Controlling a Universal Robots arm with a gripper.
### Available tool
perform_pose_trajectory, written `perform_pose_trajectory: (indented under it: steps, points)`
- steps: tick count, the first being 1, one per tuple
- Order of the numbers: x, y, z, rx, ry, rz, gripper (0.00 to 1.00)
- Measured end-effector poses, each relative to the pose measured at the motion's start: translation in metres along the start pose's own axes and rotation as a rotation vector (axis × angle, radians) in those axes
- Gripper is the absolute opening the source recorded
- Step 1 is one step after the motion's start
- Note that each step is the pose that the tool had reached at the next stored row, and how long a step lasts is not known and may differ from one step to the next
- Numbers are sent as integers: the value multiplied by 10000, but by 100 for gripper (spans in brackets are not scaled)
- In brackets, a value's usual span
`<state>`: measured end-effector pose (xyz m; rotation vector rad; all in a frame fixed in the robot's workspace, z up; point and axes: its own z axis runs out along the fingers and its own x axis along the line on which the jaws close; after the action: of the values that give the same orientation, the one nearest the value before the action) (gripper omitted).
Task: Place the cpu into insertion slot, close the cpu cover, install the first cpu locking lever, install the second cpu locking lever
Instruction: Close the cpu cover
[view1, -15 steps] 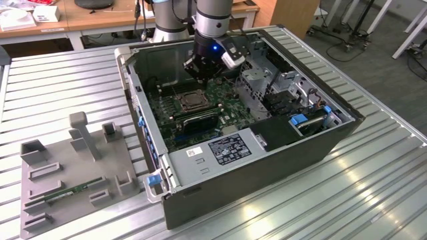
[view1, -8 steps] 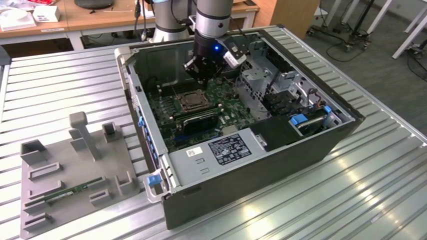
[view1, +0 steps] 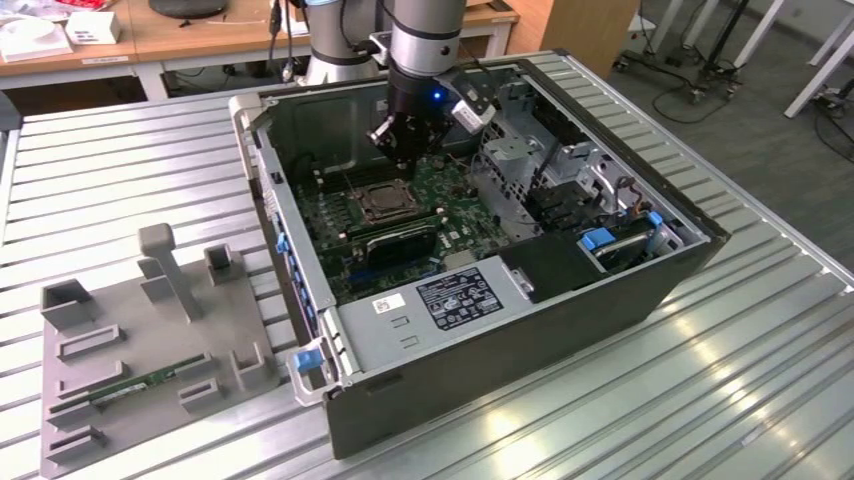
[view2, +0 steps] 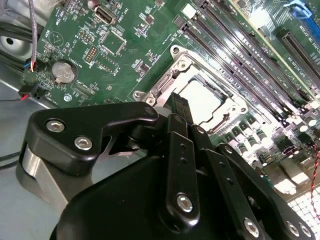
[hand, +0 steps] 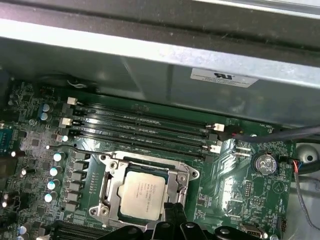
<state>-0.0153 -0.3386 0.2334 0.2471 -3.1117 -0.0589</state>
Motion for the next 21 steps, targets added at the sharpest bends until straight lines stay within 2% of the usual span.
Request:
perform_pose_trajectory:
  steps: [4,9,12,17,21]
  points:
    - [3,0,8,-1,-8,70,11]
    - [7,0,27,-7,-28,527,11]
    - [72,10,37,-6,-37,568,11]
    - [180,27,74,7,-147,590,11]
    - [234,34,114,11,-166,689,11]
